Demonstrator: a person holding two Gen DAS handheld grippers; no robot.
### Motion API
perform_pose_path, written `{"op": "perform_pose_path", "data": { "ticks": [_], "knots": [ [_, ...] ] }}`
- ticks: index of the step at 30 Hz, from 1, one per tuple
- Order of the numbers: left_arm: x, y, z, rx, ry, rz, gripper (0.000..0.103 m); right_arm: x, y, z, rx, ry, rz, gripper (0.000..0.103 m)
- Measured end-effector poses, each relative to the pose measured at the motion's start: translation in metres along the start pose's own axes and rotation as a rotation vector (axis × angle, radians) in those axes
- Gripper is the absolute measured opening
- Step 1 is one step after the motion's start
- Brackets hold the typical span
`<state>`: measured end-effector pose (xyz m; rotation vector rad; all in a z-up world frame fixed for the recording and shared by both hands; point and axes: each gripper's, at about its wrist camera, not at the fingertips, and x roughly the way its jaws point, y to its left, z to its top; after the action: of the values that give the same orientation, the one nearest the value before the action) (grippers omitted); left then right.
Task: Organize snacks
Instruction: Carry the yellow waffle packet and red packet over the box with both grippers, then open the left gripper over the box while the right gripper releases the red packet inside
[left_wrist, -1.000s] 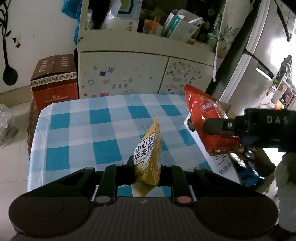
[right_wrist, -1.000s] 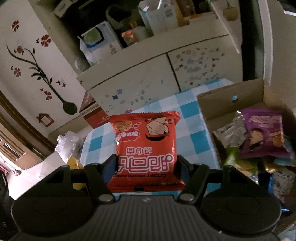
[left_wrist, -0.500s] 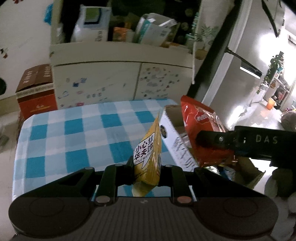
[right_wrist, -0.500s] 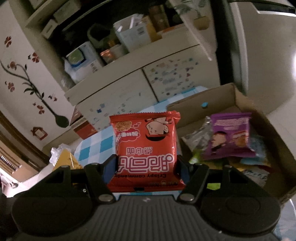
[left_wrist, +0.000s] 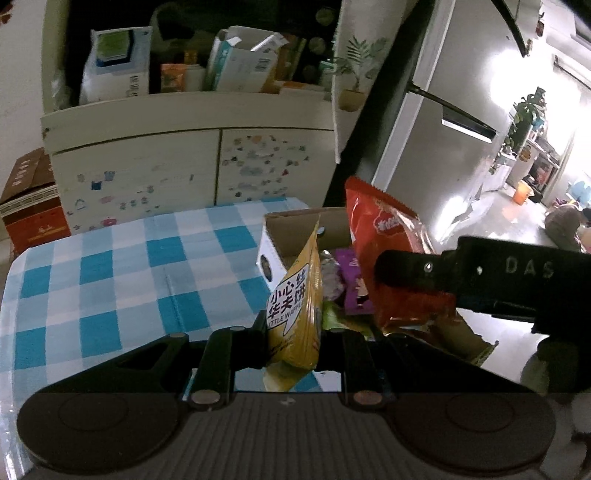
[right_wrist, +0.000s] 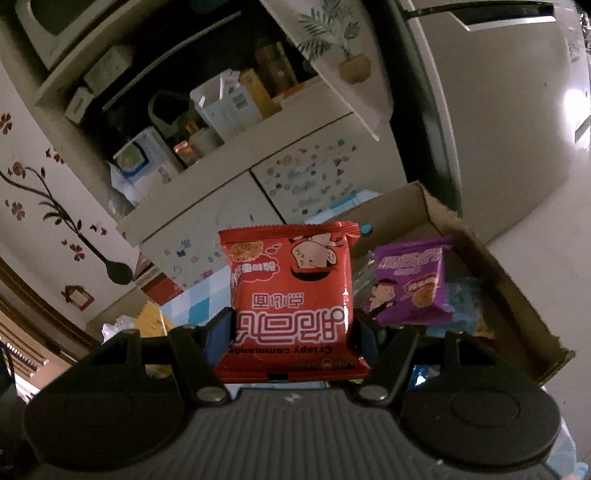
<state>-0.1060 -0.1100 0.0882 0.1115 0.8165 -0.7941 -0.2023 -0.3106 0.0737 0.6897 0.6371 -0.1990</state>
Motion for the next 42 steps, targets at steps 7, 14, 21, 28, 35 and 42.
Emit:
{"op": "perform_pose_path", "data": {
  "ticks": [7, 14, 21, 28, 35, 42],
  "knots": [
    [0.011, -0.022, 0.006, 0.003, 0.006, -0.031, 0.023, -0.02, -0.027, 0.014, 0.041, -0.046, 0.005, 0.068],
    [0.03, -0.051, 0.011, 0.01, 0.021, -0.074, 0.023, -0.035, -0.065, 0.025, 0.173, -0.093, -0.021, 0.069],
    [0.057, -0.075, 0.011, 0.006, 0.056, -0.097, 0.025, -0.029, -0.079, 0.026, 0.243, -0.088, -0.042, 0.069],
    [0.063, -0.088, 0.007, -0.022, 0.044, -0.078, 0.081, -0.02, -0.09, 0.025, 0.328, -0.058, -0.054, 0.083],
    [0.045, -0.081, 0.006, -0.036, 0.058, -0.024, 0.093, -0.029, -0.088, 0.024, 0.327, -0.08, -0.075, 0.088],
    [0.03, -0.062, -0.003, -0.103, 0.113, 0.045, 0.098, -0.041, -0.067, 0.021, 0.188, -0.083, -0.176, 0.092]
  ]
}}
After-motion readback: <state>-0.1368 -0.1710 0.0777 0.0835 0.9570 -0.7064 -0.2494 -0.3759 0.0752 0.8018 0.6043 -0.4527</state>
